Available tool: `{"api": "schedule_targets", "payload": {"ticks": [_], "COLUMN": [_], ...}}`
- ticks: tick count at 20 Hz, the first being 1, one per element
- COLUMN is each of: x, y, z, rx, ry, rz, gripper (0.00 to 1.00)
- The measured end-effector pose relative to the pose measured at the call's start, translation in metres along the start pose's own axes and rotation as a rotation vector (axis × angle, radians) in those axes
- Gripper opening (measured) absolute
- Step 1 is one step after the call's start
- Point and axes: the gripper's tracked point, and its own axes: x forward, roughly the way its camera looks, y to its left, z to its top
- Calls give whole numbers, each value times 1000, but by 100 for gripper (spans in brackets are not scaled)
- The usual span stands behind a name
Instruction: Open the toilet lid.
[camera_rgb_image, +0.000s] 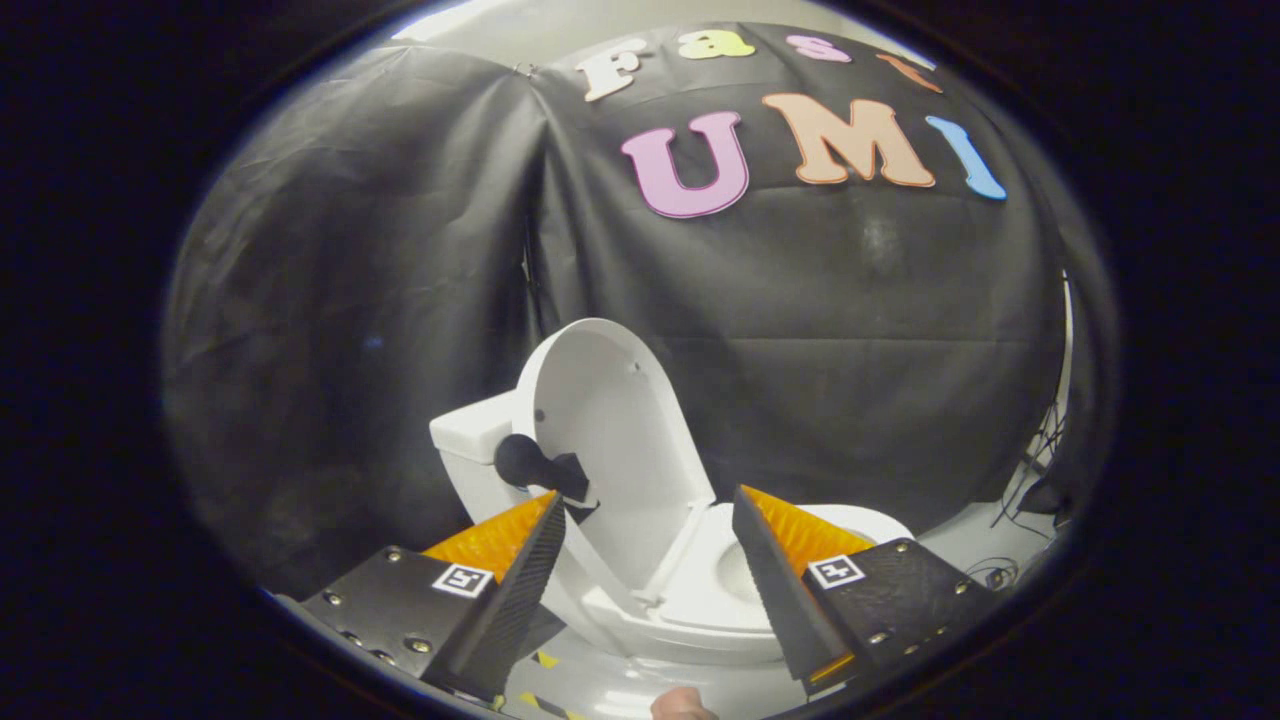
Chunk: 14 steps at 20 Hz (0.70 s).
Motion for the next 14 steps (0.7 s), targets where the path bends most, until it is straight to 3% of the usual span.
{"api": "schedule_targets", "payload": {"ticks": [14], "x": [-46], "y": [-103], "z": [-11], "rx": [53], "ry": [5], "rz": [-113], "gripper": [99]}}
